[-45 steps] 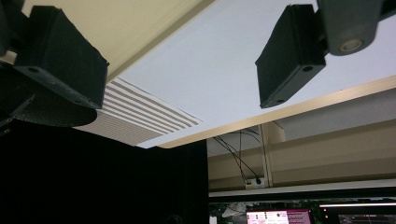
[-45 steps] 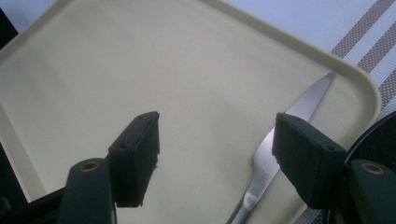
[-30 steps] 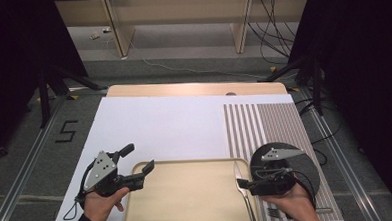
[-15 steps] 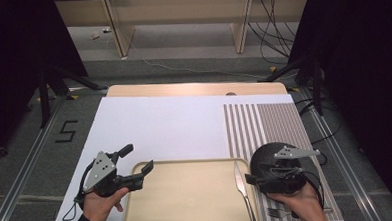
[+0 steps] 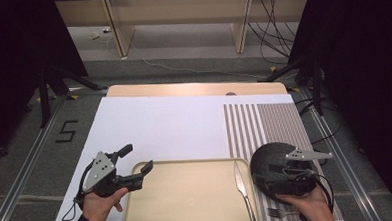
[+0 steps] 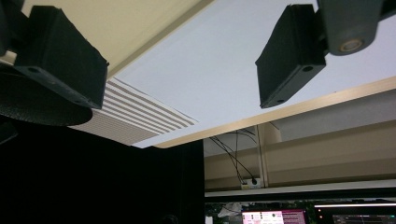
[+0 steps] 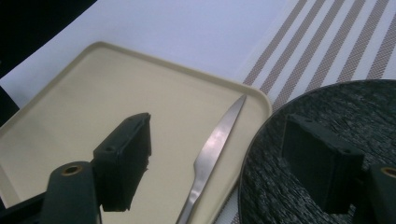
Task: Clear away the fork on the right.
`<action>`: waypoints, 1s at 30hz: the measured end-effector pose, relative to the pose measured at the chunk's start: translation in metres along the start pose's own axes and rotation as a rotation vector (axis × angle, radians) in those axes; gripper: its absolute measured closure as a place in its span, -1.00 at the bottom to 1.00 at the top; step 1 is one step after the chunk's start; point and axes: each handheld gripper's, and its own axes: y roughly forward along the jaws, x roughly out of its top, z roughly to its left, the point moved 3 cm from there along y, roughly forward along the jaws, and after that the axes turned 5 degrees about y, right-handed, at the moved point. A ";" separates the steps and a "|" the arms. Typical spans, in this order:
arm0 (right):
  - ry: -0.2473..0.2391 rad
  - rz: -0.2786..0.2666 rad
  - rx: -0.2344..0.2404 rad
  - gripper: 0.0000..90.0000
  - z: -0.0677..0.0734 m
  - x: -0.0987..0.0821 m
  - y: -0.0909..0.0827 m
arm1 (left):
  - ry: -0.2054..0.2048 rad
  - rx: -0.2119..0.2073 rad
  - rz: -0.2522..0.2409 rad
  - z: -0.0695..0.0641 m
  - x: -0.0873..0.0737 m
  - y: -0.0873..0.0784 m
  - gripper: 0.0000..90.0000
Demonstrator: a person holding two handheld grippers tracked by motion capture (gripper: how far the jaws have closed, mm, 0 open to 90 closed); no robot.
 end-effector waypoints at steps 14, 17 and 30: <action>0.002 0.004 -0.070 -0.45 -0.011 -0.010 -0.017 | 0.004 -0.004 0.000 -0.001 0.000 0.002 -0.64; 0.005 0.017 -0.106 -0.46 -0.014 -0.014 -0.024 | 0.009 -0.009 -0.003 -0.002 0.001 0.001 -0.64; -0.021 0.097 -0.195 -0.46 -0.029 -0.026 -0.039 | 0.008 -0.014 0.001 -0.002 0.000 0.003 -0.64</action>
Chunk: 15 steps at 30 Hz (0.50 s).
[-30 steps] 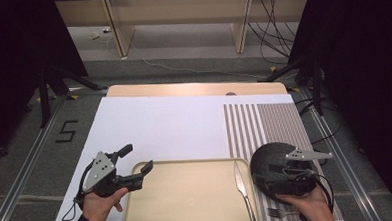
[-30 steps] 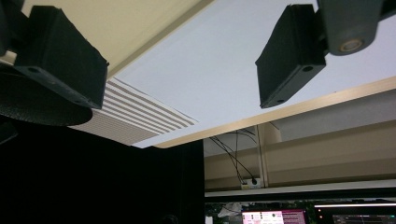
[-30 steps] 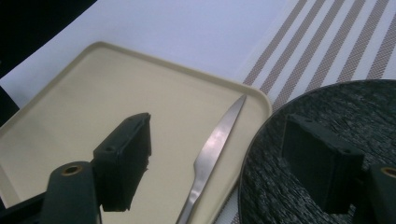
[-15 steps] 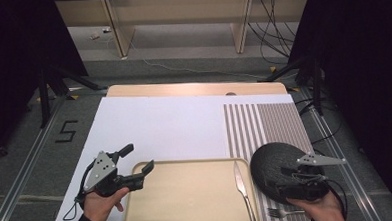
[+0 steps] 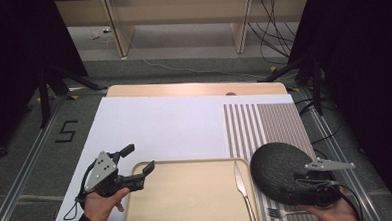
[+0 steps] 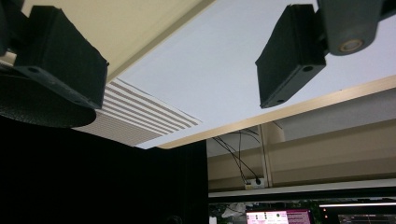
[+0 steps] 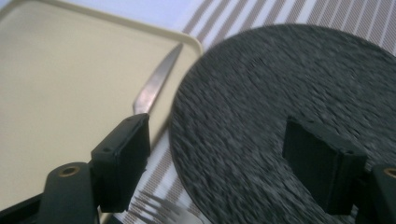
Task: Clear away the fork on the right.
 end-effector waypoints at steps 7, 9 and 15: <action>0.009 0.077 -0.067 -0.46 -0.016 -0.010 -0.005 | 0.007 -0.002 -0.002 -0.001 0.001 0.000 -0.64; 0.010 0.092 -0.081 -0.46 -0.020 -0.012 -0.007 | 0.007 -0.003 -0.002 -0.001 0.001 0.000 -0.64; 0.022 0.132 -0.107 -0.46 -0.027 -0.018 -0.010 | 0.007 -0.001 -0.002 -0.001 0.001 0.000 -0.64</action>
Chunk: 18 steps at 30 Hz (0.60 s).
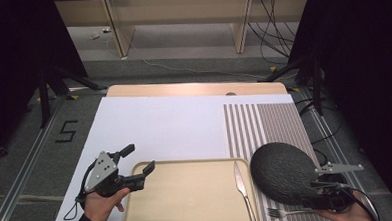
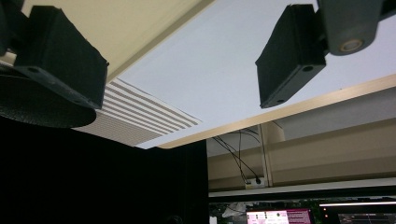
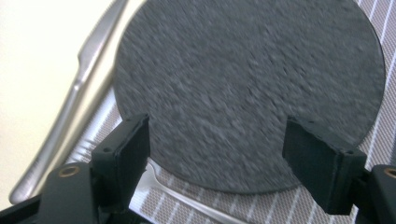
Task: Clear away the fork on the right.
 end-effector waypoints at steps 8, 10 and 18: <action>0.021 0.076 -0.043 -0.45 -0.009 -0.013 -0.003 | 0.007 -0.001 0.001 -0.001 0.000 0.000 -0.64; 0.026 0.095 -0.046 -0.44 -0.011 -0.015 -0.004 | 0.006 -0.001 0.000 -0.001 0.000 0.000 -0.64; 0.021 0.176 -0.065 -0.44 -0.013 -0.022 0.002 | 0.009 -0.003 0.002 -0.001 0.000 0.001 -0.64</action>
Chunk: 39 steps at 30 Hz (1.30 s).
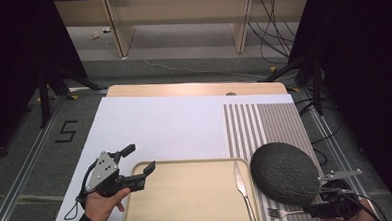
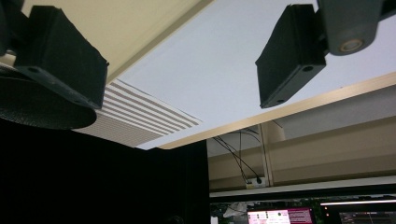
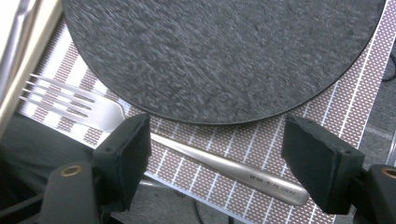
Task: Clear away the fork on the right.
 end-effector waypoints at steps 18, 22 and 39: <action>-0.050 0.138 -0.002 -0.38 0.002 -0.008 0.016 | -0.003 0.002 0.000 0.000 0.000 0.000 -0.64; -0.079 0.148 -0.012 -0.35 0.004 -0.008 0.020 | 0.000 -0.001 0.002 0.000 0.000 0.000 -0.64; -0.202 0.198 -0.059 -0.03 0.017 -0.007 0.025 | 0.005 -0.003 0.003 -0.001 0.000 0.001 -0.64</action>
